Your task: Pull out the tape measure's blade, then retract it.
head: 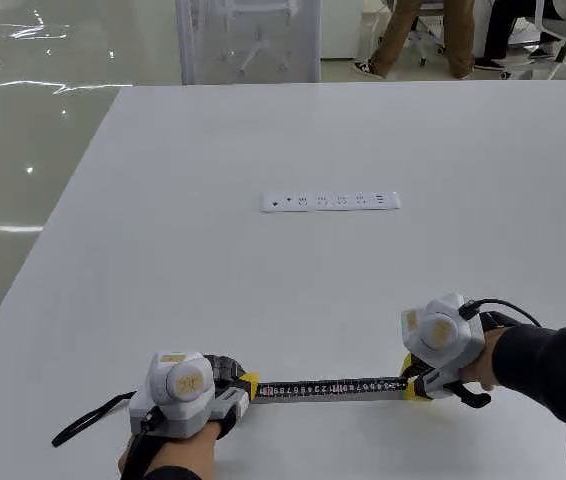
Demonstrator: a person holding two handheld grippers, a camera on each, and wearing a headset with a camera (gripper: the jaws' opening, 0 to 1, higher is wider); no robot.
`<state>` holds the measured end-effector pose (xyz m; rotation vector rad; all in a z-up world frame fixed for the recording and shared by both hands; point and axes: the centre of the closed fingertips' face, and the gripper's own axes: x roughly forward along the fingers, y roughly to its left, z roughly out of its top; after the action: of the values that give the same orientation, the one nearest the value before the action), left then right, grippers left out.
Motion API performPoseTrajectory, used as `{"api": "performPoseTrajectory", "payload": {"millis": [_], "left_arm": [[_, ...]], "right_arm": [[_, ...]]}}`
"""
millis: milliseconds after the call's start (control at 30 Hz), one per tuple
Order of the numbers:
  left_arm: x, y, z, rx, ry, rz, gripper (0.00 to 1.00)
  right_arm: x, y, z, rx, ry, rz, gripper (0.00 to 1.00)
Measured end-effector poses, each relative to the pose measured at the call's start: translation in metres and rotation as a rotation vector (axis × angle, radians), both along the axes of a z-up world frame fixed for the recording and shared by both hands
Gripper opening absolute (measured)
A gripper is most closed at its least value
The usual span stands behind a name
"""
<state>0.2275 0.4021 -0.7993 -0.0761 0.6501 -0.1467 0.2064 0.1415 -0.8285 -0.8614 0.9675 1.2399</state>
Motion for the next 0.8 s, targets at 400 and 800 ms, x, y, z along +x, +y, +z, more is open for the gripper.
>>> {"api": "performPoseTrajectory", "payload": {"millis": [400,800], "left_arm": [[0.000,-0.001,0.001,-0.006,0.000,-0.001,0.64],[0.000,-0.001,0.000,-0.009,0.005,-0.005,0.64]], "right_arm": [[0.000,0.010,0.001,0.012,0.003,0.005,0.12],[-0.002,0.026,0.000,0.035,0.001,0.013,0.12]]}}
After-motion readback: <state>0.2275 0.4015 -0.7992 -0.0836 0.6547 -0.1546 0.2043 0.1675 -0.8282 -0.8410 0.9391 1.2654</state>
